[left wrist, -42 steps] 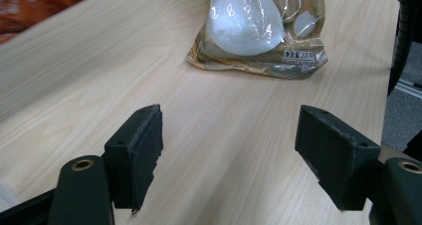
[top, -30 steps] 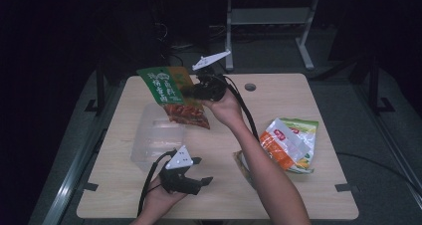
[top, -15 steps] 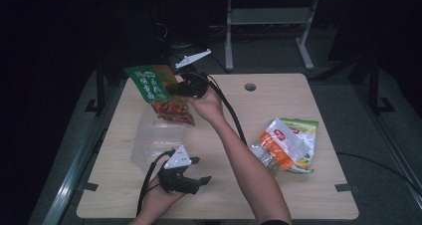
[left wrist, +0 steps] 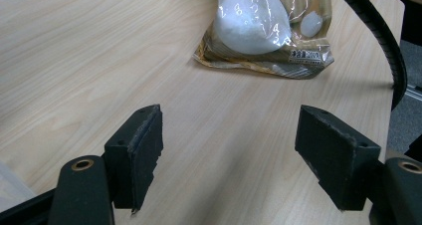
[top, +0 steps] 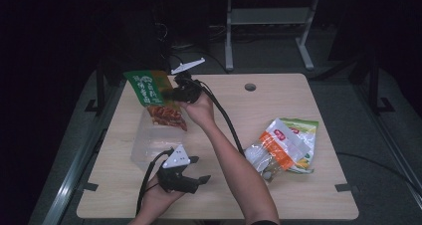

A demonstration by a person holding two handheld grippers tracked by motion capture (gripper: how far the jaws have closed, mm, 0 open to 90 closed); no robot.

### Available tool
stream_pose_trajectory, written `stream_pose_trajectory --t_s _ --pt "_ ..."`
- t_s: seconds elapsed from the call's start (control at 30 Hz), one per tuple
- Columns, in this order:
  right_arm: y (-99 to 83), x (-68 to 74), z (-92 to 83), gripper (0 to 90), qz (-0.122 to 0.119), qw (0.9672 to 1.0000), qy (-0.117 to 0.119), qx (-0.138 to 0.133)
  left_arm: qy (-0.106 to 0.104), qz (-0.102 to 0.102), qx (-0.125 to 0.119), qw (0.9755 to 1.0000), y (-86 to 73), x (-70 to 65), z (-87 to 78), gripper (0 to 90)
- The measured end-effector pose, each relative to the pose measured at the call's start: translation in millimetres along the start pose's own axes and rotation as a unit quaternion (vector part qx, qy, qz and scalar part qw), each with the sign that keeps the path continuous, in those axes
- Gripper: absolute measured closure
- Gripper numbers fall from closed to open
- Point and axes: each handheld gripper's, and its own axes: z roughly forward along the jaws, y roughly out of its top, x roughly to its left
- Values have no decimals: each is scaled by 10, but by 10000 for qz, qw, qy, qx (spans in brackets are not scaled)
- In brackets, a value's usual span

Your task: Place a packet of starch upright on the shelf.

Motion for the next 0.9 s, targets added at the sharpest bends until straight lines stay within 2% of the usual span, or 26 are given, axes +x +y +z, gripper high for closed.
stream_pose_trajectory --t_s 0.1,0.23,0.43,0.9 --pt "-25 -27 -4 898 58 10000 -14 -22 0 -7 -3 10000 -1 -3 3 264" --pt "-101 -59 13 897 12 9998 -131 163 14 -6 2 10000 0 4 -3 264" --pt "-189 -136 -12 896 156 9998 -105 108 15 -5 17 10000 0 10 -5 264" --pt "-255 -191 -57 890 80 9995 -161 260 22 -30 2 10000 -3 13 8 264"
